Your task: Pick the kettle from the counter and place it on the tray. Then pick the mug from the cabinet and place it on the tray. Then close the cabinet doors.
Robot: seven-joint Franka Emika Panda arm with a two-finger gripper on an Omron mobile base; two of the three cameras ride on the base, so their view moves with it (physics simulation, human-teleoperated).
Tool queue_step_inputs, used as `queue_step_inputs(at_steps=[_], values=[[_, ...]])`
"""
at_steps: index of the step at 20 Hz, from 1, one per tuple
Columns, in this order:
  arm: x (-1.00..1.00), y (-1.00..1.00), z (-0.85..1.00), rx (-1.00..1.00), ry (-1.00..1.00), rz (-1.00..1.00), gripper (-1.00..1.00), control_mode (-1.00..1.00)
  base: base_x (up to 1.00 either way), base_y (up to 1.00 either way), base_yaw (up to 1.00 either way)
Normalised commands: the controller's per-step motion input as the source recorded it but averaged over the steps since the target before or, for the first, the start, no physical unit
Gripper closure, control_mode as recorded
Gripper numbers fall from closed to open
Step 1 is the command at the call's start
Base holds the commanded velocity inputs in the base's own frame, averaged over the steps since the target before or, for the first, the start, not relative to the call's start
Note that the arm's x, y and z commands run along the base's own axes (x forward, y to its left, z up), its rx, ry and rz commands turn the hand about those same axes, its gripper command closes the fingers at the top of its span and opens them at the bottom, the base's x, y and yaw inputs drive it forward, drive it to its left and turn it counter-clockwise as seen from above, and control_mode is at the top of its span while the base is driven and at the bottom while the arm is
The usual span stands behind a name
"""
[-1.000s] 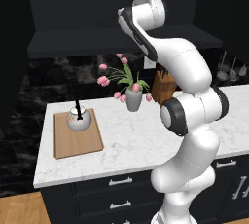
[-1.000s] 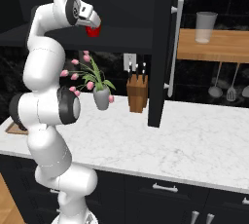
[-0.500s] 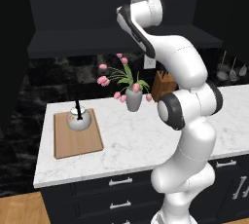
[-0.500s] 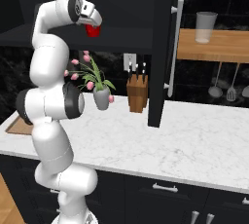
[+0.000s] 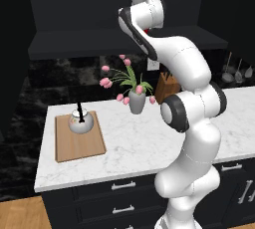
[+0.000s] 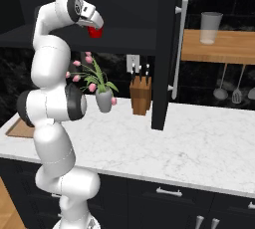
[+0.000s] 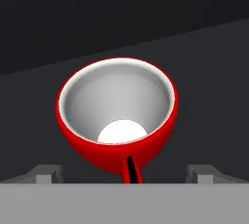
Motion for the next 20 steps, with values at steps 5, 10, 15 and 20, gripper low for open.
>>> queue_step_inputs(at_steps=[5,10,15,20], values=[[0.0,0.03,-0.09,0.0,-0.02,-0.05,1.0,-1.0,0.0,0.0,0.0],[0.03,0.01,-0.09,0.0,-0.02,-0.05,1.0,-1.0,0.0,0.0,0.0],[0.1,-0.01,-0.12,0.0,-0.11,-0.01,1.0,-1.0,0.0,0.0,0.0],[-0.26,-0.05,-0.04,0.01,-0.09,0.01,1.0,-1.0,0.0,0.0,0.0]])
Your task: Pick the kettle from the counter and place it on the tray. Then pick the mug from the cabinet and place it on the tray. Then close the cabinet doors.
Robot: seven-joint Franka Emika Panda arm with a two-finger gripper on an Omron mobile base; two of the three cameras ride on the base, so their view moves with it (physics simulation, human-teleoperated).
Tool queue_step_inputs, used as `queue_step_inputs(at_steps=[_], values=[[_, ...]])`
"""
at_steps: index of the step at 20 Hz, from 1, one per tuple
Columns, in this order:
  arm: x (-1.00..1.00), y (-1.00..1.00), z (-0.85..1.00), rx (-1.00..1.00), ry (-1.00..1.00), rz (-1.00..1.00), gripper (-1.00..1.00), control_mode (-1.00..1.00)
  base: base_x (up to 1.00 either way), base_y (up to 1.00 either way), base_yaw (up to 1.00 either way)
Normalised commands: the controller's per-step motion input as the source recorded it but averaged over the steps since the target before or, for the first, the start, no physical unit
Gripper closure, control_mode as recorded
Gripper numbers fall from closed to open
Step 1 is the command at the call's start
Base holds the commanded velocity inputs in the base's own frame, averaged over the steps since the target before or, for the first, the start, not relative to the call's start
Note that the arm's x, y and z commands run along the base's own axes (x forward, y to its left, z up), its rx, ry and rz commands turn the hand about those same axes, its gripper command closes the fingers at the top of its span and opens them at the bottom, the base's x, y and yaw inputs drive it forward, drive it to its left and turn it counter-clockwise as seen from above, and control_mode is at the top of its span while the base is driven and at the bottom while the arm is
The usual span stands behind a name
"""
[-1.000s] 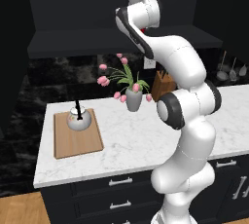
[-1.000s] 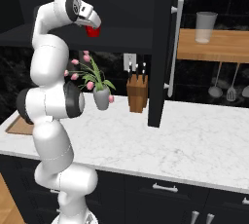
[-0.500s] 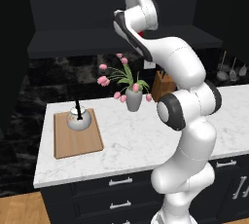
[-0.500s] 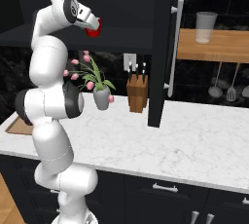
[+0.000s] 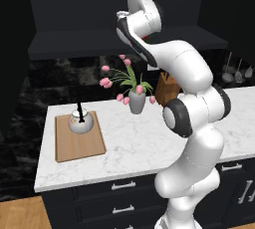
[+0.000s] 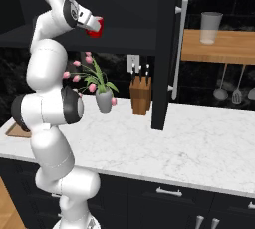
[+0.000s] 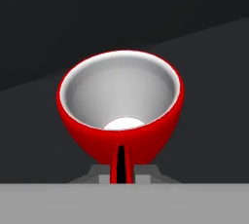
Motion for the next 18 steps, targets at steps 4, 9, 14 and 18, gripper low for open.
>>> queue_step_inputs(at_steps=[4,9,14,18], values=[[-0.79,0.14,0.0,0.04,0.02,0.04,1.0,-1.0,0.0,0.0,0.0],[-0.92,0.1,0.0,0.04,0.05,0.14,1.0,-1.0,0.0,0.0,0.0],[-1.0,0.0,0.0,0.03,0.0,0.33,1.0,-1.0,0.0,0.0,0.0],[-1.0,0.01,0.0,0.0,0.0,0.49,1.0,-1.0,0.0,0.0,0.0]])
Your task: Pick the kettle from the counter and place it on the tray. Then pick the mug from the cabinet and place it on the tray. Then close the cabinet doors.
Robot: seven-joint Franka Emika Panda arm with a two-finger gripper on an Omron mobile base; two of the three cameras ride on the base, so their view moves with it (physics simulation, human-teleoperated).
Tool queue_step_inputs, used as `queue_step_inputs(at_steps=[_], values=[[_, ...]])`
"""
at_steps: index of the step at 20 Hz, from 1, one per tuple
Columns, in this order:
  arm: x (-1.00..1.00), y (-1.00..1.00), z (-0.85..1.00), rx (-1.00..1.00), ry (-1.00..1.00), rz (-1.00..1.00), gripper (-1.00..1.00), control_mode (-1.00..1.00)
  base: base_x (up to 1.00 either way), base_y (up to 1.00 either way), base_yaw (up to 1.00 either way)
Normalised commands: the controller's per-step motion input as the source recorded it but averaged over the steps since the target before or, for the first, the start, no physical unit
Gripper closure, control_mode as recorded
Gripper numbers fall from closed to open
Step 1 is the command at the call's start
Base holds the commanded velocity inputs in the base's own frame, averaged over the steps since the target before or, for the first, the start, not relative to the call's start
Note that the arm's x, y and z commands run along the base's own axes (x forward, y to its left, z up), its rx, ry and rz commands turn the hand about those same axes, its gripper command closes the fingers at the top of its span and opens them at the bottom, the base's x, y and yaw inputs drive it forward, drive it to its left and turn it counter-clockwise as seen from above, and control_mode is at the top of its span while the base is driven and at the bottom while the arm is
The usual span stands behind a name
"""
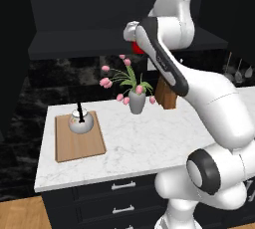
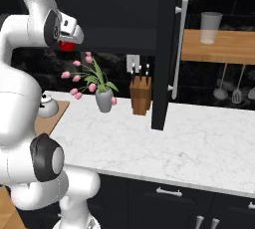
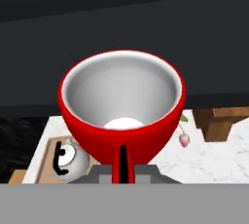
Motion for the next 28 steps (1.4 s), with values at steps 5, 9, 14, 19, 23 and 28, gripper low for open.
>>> queue_step_inputs(at_steps=[5,9,14,19,23,28], values=[[-0.97,0.04,0.0,0.02,0.0,0.56,1.0,-1.0,0.0,0.0,0.0],[-0.95,0.03,-0.09,0.01,0.0,0.6,1.0,-1.0,0.0,0.0,0.0],[-0.93,0.08,-0.32,0.0,0.0,0.63,1.0,-1.0,0.0,0.0,0.0],[-0.73,0.19,-0.63,0.04,0.05,0.57,1.0,-1.0,0.0,0.0,0.0],[-0.38,0.46,-1.0,0.01,0.1,0.46,1.0,-1.0,0.0,0.0,0.0],[-0.02,0.42,-0.95,0.15,0.03,0.06,1.0,-1.0,0.0,0.0,0.0]])
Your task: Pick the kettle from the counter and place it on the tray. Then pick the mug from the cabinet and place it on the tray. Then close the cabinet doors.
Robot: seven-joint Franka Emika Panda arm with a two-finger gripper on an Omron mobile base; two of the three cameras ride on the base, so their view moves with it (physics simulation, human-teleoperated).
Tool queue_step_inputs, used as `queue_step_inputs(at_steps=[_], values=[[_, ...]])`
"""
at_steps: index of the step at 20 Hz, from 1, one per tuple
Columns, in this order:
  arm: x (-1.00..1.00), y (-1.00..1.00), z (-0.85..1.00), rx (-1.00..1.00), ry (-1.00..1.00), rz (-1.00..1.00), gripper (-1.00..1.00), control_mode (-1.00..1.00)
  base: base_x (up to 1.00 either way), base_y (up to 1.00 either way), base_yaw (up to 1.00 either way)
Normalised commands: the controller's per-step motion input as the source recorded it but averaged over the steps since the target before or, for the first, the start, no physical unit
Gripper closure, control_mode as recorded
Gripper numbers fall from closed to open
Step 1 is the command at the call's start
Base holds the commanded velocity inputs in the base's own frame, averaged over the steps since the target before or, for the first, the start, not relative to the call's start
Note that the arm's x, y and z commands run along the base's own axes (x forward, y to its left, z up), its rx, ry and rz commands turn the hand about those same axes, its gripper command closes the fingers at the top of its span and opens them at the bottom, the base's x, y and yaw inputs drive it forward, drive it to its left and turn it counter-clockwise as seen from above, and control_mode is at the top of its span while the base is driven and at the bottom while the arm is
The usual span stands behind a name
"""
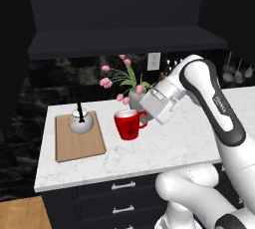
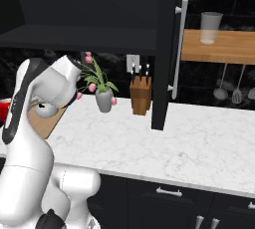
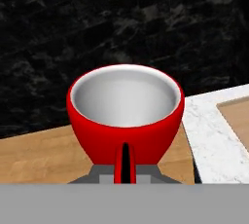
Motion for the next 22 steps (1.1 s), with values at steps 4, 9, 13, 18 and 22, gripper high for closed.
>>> queue_step_inputs(at_steps=[4,9,13,18,22], values=[[0.3,0.24,-0.75,0.22,0.0,0.0,1.0,-1.0,0.0,0.0,0.0],[0.54,0.21,-0.63,0.09,0.03,0.0,1.0,-1.0,0.0,0.0,0.0],[0.78,0.17,-0.29,0.0,0.01,0.0,1.0,-1.0,0.0,0.0,0.0],[0.71,0.31,-0.23,-0.04,0.01,0.0,1.0,-1.0,0.0,0.0,0.0],[0.55,0.53,-0.29,-0.14,0.0,0.0,1.0,-1.0,0.0,0.0,0.0]])
